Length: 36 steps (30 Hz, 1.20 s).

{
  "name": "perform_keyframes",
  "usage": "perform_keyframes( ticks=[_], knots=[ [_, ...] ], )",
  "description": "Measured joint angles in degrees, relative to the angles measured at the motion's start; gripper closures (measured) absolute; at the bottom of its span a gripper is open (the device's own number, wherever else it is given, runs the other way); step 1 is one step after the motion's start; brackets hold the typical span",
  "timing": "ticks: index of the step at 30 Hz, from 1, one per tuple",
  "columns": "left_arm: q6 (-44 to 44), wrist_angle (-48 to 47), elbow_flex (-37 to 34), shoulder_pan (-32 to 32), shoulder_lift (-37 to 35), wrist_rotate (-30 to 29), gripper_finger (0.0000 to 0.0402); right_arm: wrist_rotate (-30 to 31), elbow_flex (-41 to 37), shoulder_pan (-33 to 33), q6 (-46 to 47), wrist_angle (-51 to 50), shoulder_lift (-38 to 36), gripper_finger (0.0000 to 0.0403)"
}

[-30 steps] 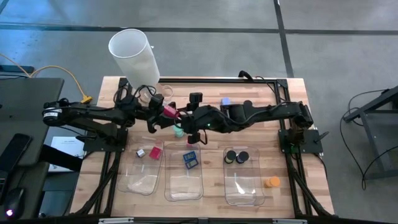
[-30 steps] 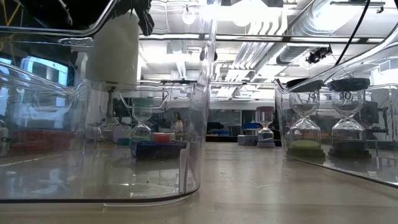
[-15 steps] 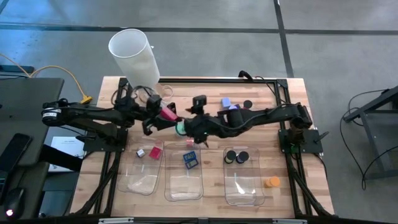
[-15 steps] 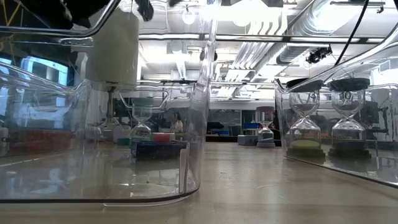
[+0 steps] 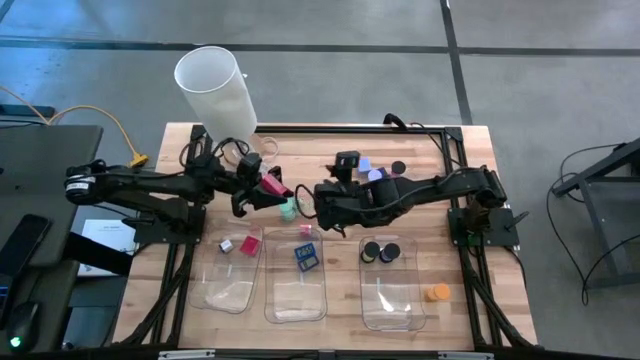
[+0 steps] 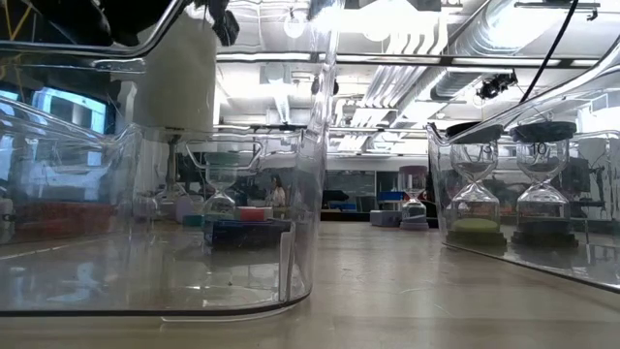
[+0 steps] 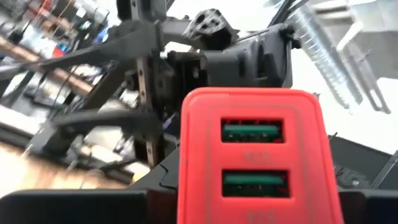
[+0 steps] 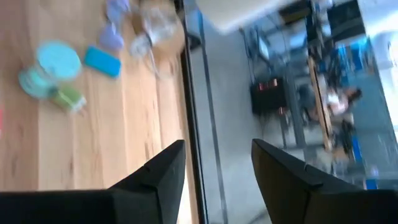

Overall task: Pick & Place Office items
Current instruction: Put the top middle red adapter into the left bin

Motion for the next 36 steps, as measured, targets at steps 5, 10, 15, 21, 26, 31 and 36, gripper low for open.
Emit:
perform_keyframes(
  ticks=[5, 10, 15, 21, 26, 31, 36],
  knots=[
    [5.01, -12.64, -0.02, 1.51, -5.82, -1.11, 0.0290, 0.64, 0.02, -0.84, 13.94, -12.97, 0.00, 0.0229],
    [16.75, -39.04, 6.45, -0.83, -13.02, -12.74, 0.0290, 1.82, 0.04, -1.32, 26.66, -25.15, -0.02, 0.0229],
    [23.97, -70.51, 18.42, -9.26, -14.36, -32.98, 0.0290, 2.34, -0.16, -1.29, 34.29, -29.02, -0.14, 0.0229],
    [13.22, -89.38, 24.14, -20.87, -12.84, -41.78, 0.0290, 2.34, -0.24, -1.27, 35.42, -28.83, -0.50, 0.0229],
    [1.53, -96.99, 24.14, -30.14, -9.85, -41.94, 0.0289, 2.34, -0.24, -1.27, 38.49, -27.90, -0.50, 0.0229],
    [-6.01, -97.34, 24.14, -39.87, -5.53, -42.09, 0.0289, 2.30, -0.24, -0.98, 42.30, -26.90, -0.50, 0.0229],
    [-16.22, -105.00, 24.14, -45.84, -1.86, -42.27, 0.0289, 1.29, -0.24, -0.31, 45.31, -23.83, -0.50, 0.0229]
  ],
)
